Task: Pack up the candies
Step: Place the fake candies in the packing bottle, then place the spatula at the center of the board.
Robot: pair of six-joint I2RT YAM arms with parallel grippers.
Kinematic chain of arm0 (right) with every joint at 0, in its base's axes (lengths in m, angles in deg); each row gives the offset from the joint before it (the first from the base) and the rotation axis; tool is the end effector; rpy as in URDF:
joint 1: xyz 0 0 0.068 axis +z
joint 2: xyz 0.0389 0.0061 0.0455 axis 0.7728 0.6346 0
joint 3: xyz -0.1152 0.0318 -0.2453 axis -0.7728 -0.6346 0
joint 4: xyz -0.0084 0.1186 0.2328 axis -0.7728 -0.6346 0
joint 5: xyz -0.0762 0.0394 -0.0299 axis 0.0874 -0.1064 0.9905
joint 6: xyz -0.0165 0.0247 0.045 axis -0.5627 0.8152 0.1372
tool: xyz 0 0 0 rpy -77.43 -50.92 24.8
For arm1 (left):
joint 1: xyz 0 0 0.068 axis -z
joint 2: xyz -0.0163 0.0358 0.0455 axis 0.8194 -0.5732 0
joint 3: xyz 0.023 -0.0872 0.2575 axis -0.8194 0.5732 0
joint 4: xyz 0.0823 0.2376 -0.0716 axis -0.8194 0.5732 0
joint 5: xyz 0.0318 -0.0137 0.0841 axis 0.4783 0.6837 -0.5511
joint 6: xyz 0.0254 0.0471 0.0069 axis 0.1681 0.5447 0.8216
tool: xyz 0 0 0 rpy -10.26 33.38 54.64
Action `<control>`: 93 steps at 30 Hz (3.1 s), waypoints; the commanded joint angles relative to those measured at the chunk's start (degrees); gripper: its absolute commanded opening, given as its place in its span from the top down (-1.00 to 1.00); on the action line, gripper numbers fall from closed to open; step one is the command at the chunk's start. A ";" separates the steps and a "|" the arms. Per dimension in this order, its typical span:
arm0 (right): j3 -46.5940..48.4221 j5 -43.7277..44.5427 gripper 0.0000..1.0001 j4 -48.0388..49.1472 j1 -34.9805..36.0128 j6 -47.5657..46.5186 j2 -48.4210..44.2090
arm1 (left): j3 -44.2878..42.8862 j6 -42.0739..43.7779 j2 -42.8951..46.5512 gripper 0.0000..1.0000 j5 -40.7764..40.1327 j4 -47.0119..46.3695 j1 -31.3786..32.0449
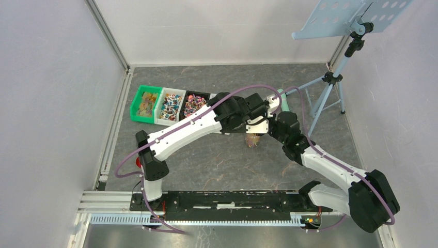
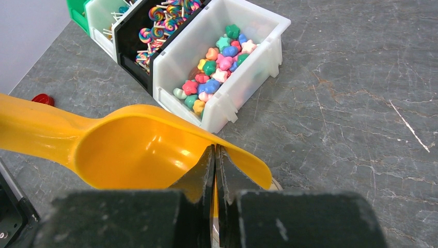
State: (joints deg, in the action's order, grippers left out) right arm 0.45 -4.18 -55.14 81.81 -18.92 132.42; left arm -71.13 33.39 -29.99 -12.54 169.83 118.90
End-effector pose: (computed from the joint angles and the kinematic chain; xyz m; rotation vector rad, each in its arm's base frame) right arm 0.2094 0.1332 0.2392 -0.3166 1.8703 0.7478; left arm 0.1708 -0.3175 0.3691 1.9727 1.8609 0.4086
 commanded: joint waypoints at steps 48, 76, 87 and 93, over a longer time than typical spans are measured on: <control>7.50 9.43 -0.96 -29.13 -0.09 -9.15 -22.02 | 57.20 -125.44 40.73 0.95 -19.62 -1.82 -39.77; 6.95 23.18 -0.96 -35.88 -0.09 -7.72 -21.10 | 78.05 -131.82 49.11 0.06 -9.49 -17.58 -48.07; 7.92 21.50 -0.96 -34.89 -0.09 -7.41 -19.67 | 77.69 -122.68 49.12 -0.22 -13.51 -22.32 -48.06; 9.62 19.20 -0.96 -35.29 -0.09 -7.66 -19.66 | 74.57 -129.11 51.71 -0.36 -21.29 -10.45 -49.78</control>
State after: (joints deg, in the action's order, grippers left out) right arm 6.75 16.50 -91.78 81.72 -26.96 113.19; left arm 7.75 -92.25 18.93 -24.93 150.18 70.49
